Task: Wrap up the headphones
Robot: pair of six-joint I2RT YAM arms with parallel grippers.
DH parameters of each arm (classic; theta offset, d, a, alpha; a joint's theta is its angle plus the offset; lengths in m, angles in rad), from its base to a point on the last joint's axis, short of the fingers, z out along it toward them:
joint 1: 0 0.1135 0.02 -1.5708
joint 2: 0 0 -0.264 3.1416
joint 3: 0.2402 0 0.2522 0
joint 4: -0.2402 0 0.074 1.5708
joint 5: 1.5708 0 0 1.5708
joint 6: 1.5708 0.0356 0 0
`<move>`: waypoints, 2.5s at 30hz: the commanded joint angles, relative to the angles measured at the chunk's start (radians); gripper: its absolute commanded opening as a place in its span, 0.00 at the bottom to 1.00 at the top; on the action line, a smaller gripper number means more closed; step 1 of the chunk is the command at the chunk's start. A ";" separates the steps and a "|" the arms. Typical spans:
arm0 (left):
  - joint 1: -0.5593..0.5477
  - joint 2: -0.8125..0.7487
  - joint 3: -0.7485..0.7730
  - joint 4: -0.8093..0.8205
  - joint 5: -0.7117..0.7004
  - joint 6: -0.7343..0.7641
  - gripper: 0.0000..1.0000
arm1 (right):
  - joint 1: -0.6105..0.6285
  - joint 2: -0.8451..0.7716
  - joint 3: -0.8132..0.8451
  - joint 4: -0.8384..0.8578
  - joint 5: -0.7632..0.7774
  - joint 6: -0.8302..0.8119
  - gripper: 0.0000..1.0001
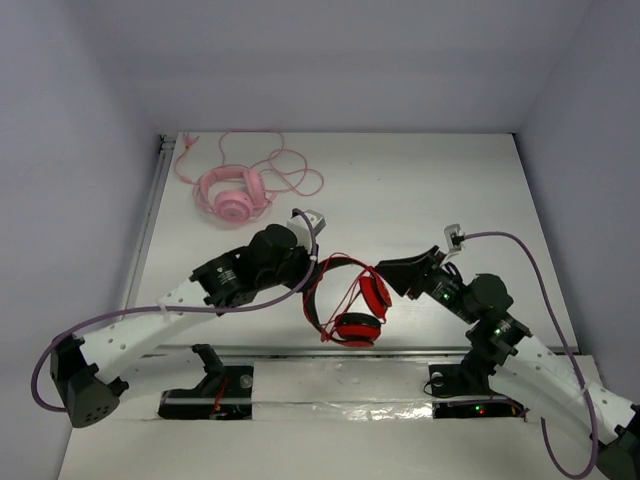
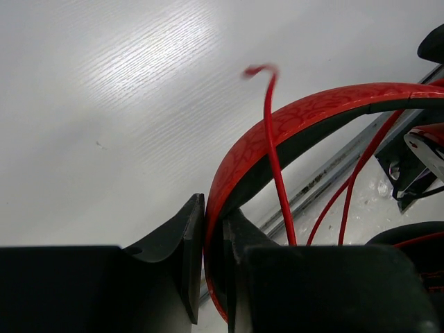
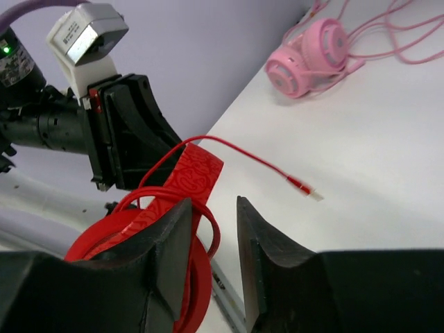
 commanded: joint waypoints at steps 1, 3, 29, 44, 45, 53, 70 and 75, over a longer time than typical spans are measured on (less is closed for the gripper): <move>0.001 0.025 0.020 0.156 0.012 -0.071 0.00 | 0.002 -0.028 0.026 -0.063 0.066 -0.009 0.39; 0.001 0.032 0.026 0.151 0.008 -0.070 0.00 | 0.002 -0.048 0.037 -0.076 0.086 -0.015 0.43; -0.242 0.333 0.196 -0.180 -0.414 -0.122 0.00 | 0.002 -0.254 0.082 -0.313 0.454 -0.032 0.43; -0.167 0.492 0.109 0.166 -0.376 -0.088 0.00 | 0.002 -0.212 0.049 -0.303 0.479 -0.033 0.42; -0.132 0.511 0.106 0.204 -0.385 -0.085 0.00 | 0.002 -0.211 0.046 -0.298 0.482 -0.033 0.42; -0.027 0.640 0.081 0.389 -0.433 -0.055 0.00 | 0.002 -0.154 0.032 -0.266 0.476 -0.032 0.40; 0.022 0.663 0.069 0.154 -0.686 -0.169 0.70 | 0.002 -0.129 0.023 -0.246 0.477 -0.033 0.41; 0.022 0.455 0.003 0.093 -0.690 -0.248 0.96 | 0.002 -0.126 0.039 -0.255 0.474 -0.033 0.40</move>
